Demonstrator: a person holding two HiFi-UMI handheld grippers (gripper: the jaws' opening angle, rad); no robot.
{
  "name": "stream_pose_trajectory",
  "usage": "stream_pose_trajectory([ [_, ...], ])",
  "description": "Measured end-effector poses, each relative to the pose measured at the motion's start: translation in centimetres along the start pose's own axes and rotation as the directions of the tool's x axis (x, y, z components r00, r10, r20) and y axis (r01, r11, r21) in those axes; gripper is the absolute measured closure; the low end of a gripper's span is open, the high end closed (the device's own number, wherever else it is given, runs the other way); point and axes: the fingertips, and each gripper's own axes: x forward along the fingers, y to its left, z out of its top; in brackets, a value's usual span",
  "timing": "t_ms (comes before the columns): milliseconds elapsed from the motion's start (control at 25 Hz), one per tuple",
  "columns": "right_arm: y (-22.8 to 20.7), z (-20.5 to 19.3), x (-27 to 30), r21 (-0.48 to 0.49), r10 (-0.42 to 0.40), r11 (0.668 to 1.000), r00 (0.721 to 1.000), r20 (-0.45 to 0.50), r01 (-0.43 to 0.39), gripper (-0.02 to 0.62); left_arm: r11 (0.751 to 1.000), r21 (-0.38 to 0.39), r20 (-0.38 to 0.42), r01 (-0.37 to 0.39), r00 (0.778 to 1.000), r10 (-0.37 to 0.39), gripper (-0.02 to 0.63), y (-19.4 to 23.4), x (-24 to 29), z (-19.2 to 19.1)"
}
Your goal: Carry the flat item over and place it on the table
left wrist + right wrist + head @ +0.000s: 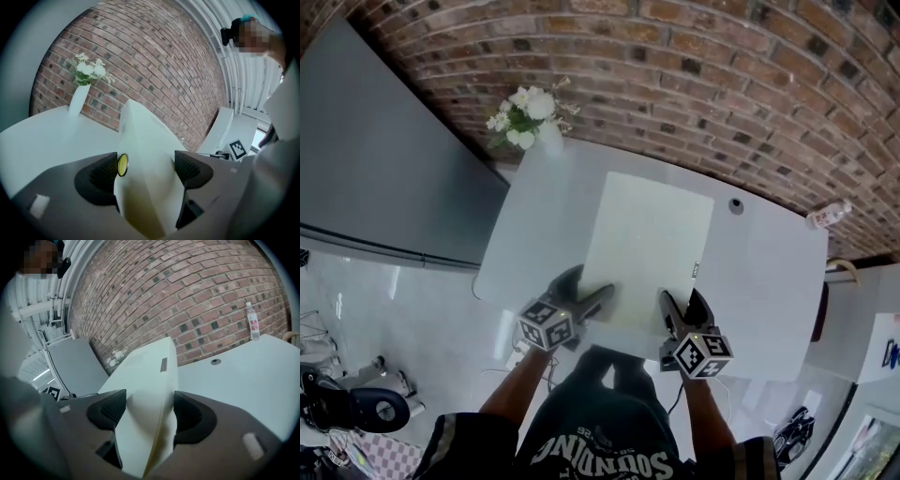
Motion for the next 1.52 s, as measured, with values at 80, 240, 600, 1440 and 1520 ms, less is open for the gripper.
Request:
stream_pose_trajectory([
  [80,0.0,-1.1,0.2,0.014,0.0,1.0,1.0,-0.016,0.0,0.285,1.0,-0.001,-0.013,-0.01,1.0,0.01,0.222,0.5,-0.4,-0.8],
  [240,0.0,-2.6,0.7,0.03,-0.001,1.0,0.999,-0.041,0.003,0.285,1.0,-0.009,-0.034,-0.026,0.999,0.025,0.222,1.4,-1.0,-2.1],
  [600,0.5,-4.6,3.0,0.022,0.004,1.0,0.996,-0.087,-0.002,0.288,0.998,-0.031,-0.054,-0.052,0.997,0.05,0.222,4.2,-1.6,-3.2],
  [1440,-1.4,-7.9,7.2,0.041,-0.015,0.999,0.988,-0.156,0.022,0.293,0.999,-0.028,-0.146,-0.04,0.989,0.036,0.222,8.7,0.4,-5.1],
  [1520,-1.7,-8.1,7.3,0.044,-0.021,0.999,0.987,-0.162,0.028,0.293,0.998,-0.028,-0.158,-0.049,0.987,0.044,0.222,8.8,0.6,-5.1],
])
